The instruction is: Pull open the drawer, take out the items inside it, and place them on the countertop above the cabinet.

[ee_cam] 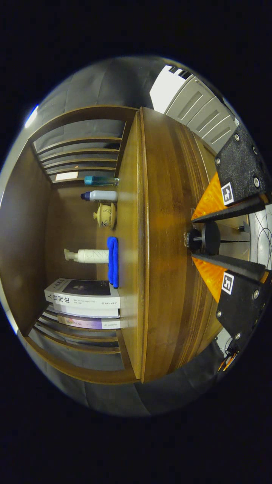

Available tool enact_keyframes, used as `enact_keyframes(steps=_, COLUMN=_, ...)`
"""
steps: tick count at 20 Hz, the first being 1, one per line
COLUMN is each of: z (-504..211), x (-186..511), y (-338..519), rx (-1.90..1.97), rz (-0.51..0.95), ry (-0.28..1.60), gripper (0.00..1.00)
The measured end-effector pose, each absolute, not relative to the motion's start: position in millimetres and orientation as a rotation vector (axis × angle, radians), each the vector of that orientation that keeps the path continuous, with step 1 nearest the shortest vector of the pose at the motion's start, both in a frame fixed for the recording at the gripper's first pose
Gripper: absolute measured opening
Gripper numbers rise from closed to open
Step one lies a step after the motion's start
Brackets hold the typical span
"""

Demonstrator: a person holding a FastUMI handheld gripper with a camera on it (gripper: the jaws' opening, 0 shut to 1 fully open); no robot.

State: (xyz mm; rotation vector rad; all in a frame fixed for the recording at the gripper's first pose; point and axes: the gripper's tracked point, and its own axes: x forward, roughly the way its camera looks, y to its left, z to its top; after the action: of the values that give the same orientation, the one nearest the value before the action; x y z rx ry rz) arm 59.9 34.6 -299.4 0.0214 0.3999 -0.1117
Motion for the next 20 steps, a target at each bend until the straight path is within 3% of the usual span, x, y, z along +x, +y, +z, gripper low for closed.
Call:
enact_keyframes(steps=12, z=-303.3, x=53.4, y=33.3, rx=0.095, rz=-0.07, ry=0.359, gripper=0.3)
enact_keyframes(steps=20, z=-295.9, x=8.8, y=35.1, rx=0.042, rz=-0.072, ry=0.33, gripper=0.29)
